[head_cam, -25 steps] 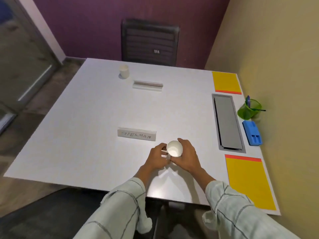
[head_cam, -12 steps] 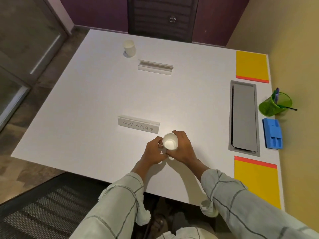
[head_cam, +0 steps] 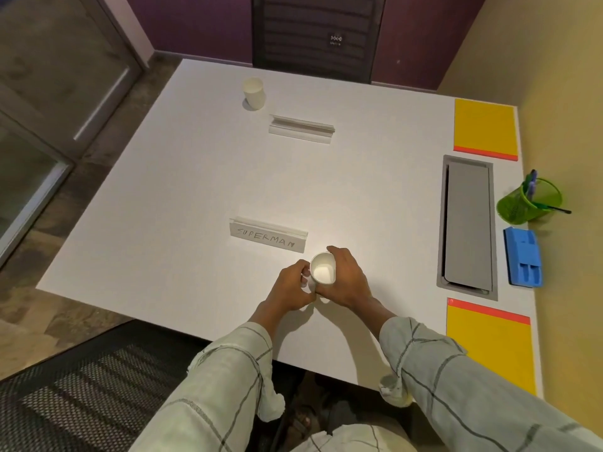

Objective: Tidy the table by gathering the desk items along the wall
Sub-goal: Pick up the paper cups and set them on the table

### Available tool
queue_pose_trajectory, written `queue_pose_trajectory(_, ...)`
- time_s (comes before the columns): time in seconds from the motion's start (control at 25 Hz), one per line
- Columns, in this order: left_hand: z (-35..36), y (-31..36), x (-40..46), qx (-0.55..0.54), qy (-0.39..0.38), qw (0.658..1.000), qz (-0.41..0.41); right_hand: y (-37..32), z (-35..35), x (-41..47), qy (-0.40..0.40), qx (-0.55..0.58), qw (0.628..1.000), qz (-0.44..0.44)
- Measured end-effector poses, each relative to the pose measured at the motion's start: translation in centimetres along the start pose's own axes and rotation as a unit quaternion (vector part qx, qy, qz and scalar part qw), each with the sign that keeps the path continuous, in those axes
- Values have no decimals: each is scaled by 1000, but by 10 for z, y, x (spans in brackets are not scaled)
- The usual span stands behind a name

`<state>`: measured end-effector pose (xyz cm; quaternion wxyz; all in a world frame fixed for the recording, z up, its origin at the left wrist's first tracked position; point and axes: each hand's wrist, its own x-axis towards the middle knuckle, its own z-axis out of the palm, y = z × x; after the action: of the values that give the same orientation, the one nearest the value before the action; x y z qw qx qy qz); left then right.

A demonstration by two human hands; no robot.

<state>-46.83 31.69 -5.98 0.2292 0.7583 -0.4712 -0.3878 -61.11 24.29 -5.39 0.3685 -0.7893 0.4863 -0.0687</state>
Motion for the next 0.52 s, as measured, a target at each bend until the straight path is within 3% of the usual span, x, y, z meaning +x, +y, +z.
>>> queue_pose_trajectory(0.52, -29, 15, -29, 17, 17, 1000, -5, -22, -42, -7, -24, -96, 992, -83)
